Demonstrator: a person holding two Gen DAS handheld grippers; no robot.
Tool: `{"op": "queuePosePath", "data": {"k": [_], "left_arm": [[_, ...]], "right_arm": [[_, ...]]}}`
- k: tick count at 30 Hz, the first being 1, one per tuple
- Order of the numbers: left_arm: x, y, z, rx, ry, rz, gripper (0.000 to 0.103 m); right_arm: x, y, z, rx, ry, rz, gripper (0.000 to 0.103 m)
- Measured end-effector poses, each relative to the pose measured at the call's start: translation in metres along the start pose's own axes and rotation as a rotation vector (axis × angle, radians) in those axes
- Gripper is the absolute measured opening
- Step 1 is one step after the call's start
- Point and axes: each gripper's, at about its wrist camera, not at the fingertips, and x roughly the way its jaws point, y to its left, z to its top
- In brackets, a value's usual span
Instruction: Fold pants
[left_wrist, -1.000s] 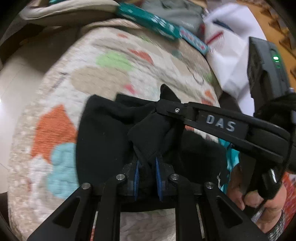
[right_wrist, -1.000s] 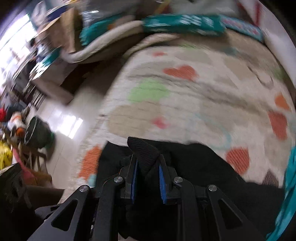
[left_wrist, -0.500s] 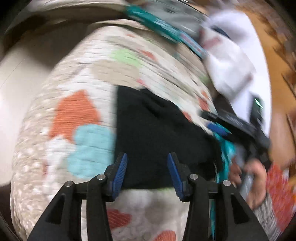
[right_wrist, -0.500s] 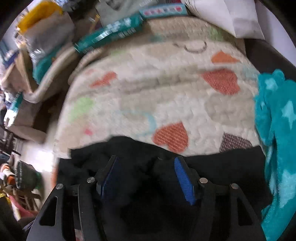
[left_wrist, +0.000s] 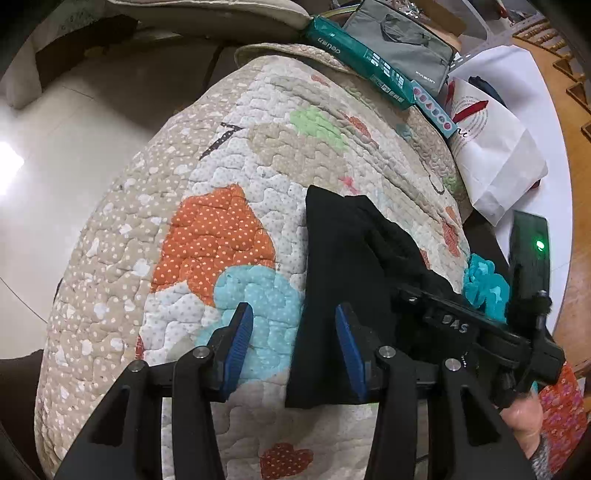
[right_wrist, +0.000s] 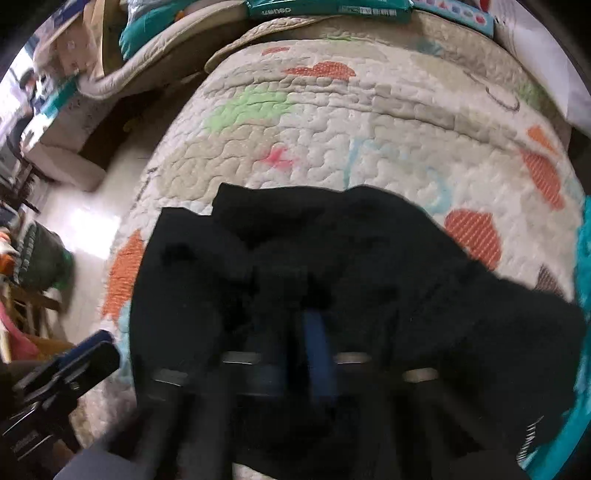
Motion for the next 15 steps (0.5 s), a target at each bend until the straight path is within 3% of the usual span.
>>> {"op": "queuePosePath", "data": {"k": [4,7,11,13,15], "left_arm": [[-0.002,-0.002,0.005,-0.004,-0.005,-0.002,0.045],[0.000,-0.011,0.009,0.015,-0.008,-0.003,0.046],[0.011,-0.022,0.010,0.029,0.019,-0.017,0.047],[0.018,-0.029,0.006,0.039,0.034,-0.020,0.048],[0.027,-0.035,0.001,0.052,0.054,-0.023,0.049]], "right_arm": [[-0.030,-0.023,0.001,0.075,-0.075,0.037,0.004],[-0.044,-0.043,-0.001,0.099,-0.093,-0.019,0.004],[-0.042,-0.073,-0.011,0.161,-0.046,-0.084,0.004],[-0.032,-0.081,-0.017,0.162,0.000,-0.107,0.005],[-0.016,-0.080,-0.022,0.132,0.089,-0.191,0.005]]}}
